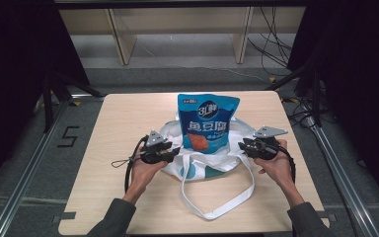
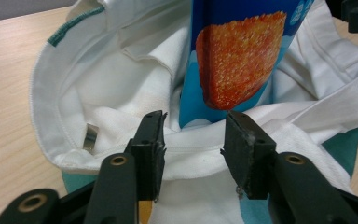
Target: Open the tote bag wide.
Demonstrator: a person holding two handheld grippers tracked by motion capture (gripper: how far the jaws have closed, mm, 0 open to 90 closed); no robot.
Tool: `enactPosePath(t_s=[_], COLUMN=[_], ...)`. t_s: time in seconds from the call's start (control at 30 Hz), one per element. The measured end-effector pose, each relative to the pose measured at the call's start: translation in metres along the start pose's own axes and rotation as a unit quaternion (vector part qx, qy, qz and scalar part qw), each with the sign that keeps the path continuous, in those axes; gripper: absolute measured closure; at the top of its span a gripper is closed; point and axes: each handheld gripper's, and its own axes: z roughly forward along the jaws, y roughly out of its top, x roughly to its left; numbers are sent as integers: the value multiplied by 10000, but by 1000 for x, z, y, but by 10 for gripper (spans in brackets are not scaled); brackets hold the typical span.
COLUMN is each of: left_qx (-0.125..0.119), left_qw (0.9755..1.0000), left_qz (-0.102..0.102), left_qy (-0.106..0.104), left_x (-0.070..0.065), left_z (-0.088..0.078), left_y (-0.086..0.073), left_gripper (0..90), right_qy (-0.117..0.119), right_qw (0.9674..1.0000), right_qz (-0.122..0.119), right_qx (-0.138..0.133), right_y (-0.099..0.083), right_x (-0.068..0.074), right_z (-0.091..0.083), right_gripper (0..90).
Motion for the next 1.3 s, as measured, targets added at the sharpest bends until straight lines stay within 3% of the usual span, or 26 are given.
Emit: enactPosePath(t_s=[0.1, 0.17, 0.2, 0.23, 0.3, 0.4, 0.43, 0.5, 0.6, 0.63, 0.67, 0.73, 0.77, 0.93, 0.97, 1.07, 1.13, 1.23, 1.3], left_qx=[144, 102, 40, 36, 32, -6, 7, -18, -37, -18, -44, -66, -60, -141, -156, -171, -215, -255, -258], left_qw=[9998, 9998, 10000, 10000, 9997, 9996, 9996, 9996, 9991, 9988, 9988, 9983, 9986, 9984, 9983, 9981, 9981, 9984, 9988], left_qz=[150, 162, 67, 68, 217, 238, 262, 203, 281, 356, 297, 411, 342, 349, 354, 218, 121, 54, 148], left_qy=[12, 7, -26, -14, -54, -123, -141, -207, -318, -347, -382, -415, -395, -413, -433, -544, -572, -497, -387], left_x=[-3, -5, -8, -10, -12, -18, -20, -24, -29, -30, -32, -33, -35, -35, -35, -34, -34, -34, -34], left_z=[-6, -9, -10, -12, -16, -22, -25, -27, -31, -33, -33, -36, -37, -41, -42, -45, -48, -52, -54], left_y=[1, 2, 2, 3, 4, 5, 5, 4, 3, 3, 2, 2, 1, -4, -6, -9, -11, -14, -16], left_gripper=[513, 485, 470, 454, 419, 390, 383, 357, 320, 314, 306, 294, 287, 268, 265, 253, 247, 242, 238], right_qy=[-54, -30, -15, 2, 5, -12, -20, -9, -54, -65, -75, -117, -108, -120, -119, -108, -166, -94, -45], right_qw=[9999, 9999, 10000, 9998, 9999, 9999, 9997, 9998, 9998, 9999, 9998, 9998, 9998, 9997, 9997, 9998, 9997, 9998, 9998], right_qz=[93, 114, 30, 180, 162, 100, 215, 80, -74, 60, 39, 117, 19, 150, 71, 86, -74, -114, -159], right_qx=[7, 0, -27, 0, -17, -118, -111, -158, -177, -129, -175, -148, -169, -134, -179, -127, -165, -103, -94], right_y=[0, 0, 1, 0, 1, 2, 2, 3, 3, 2, 2, 0, 0, -4, -5, -7, -9, -11, -12], right_x=[3, 4, 2, 5, 4, 7, 10, 10, 10, 12, 11, 14, 13, 19, 19, 24, 25, 29, 32], right_z=[-3, -5, -5, -7, -9, -13, -15, -18, -20, -22, -23, -26, -27, -33, -34, -38, -37, -38, -39], right_gripper=[661, 642, 625, 605, 568, 535, 521, 489, 445, 438, 430, 420, 412, 377, 367, 364, 357, 350, 348])
